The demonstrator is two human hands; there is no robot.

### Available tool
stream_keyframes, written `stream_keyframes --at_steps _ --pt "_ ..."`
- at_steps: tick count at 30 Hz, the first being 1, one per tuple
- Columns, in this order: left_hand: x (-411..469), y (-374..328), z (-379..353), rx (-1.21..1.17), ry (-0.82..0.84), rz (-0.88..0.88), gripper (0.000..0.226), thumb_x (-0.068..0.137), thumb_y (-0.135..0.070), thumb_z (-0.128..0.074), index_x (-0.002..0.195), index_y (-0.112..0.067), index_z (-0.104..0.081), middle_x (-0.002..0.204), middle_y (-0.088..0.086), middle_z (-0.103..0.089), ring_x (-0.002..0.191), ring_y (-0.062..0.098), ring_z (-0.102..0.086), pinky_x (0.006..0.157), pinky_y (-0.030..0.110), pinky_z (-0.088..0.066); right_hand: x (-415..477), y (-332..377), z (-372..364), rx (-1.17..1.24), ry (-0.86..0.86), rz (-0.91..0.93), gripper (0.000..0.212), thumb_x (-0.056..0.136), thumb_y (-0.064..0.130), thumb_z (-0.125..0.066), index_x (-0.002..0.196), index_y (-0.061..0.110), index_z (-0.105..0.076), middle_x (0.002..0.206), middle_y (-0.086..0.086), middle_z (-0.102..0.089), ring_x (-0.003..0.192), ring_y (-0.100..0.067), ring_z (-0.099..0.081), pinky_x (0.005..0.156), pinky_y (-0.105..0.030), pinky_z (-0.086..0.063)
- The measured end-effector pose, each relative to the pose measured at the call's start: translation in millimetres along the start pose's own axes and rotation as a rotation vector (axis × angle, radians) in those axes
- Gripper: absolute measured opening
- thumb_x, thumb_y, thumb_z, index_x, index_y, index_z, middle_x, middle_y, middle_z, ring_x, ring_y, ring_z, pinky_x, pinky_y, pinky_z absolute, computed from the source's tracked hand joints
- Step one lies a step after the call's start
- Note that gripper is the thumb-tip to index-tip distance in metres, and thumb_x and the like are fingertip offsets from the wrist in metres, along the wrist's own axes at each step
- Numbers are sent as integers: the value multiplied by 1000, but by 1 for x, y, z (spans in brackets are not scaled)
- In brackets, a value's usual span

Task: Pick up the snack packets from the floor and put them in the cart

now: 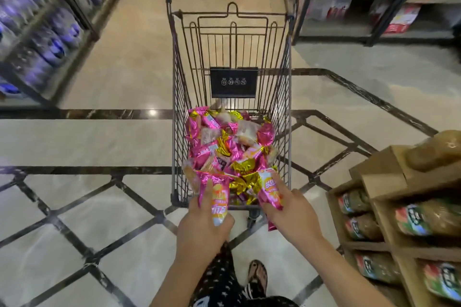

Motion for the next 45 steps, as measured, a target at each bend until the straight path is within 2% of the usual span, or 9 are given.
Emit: stream_keyframes --at_steps 4,6,11,16,22,30,35,41,45 --pt "71 0 16 57 55 -106 91 90 -54 -56 155 -39 6 161 4 -11 125 22 -51 83 27 -46 58 14 2 26 -41 -81 74 89 52 -52 151 49 -10 82 -1 -51 72 -21 -55 49 -27 -29" --pt "108 3 24 72 85 -144 92 90 -55 -55 154 -40 9 158 5 -19 123 23 -52 80 25 -45 87 24 -1 55 -38 -121 76 89 53 -52 151 49 -8 77 -2 -53 66 -20 -55 46 -26 -26" --pt "179 3 42 35 106 -183 92 90 -57 -55 152 -45 12 146 6 -34 116 22 -55 80 28 -48 137 40 -13 111 -29 -213 74 91 56 -49 152 44 -10 80 -9 -60 69 -23 -59 52 -31 -37" --pt "230 -19 53 55 129 -232 90 93 -53 -55 153 -40 11 163 6 -11 127 24 -51 90 28 -47 166 34 -6 122 -69 -313 76 92 54 -51 154 43 -7 115 -17 -59 89 -30 -61 60 -31 -37" --pt "269 -25 52 -4 119 -210 92 90 -56 -56 151 -47 12 159 6 -20 132 31 -46 96 46 -51 178 24 0 167 -149 -399 82 90 52 -56 155 31 -12 108 -9 -60 93 -28 -60 72 -35 -51" --pt "295 -47 57 -40 110 -295 90 92 -51 -58 155 -41 5 159 8 -21 138 30 -38 95 43 -50 173 17 4 234 -261 -518 89 87 58 -55 155 20 -12 113 -13 -61 99 -29 -59 79 -40 -52" --pt "300 -45 50 12 183 -255 102 84 -74 -39 154 -29 19 165 13 1 151 32 0 120 49 -11 153 15 1 28 -108 -623 96 86 70 -47 156 18 -7 134 -17 -47 125 -37 -41 100 -45 -39" --pt "247 -67 33 155 212 -427 87 93 -65 -43 158 -28 1 164 14 2 151 32 1 122 48 -6 81 -10 -1 -23 -135 -708 81 91 63 -44 154 22 -14 135 -13 -46 126 -33 -41 100 -42 -37" --pt "174 -96 -19 370 380 -653 74 98 -54 -43 157 -19 -17 163 16 -10 151 31 -8 122 44 -14 3 -42 -9 -62 -120 -840 74 91 60 -45 151 24 -20 135 -11 -46 126 -30 -42 98 -39 -40"
Point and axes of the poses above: each hand's wrist, its own x-axis towards the middle knuckle, its own z-axis out of the back of the hand, y = z × x, the point moved 7 cm from there along x, towards the middle knuckle
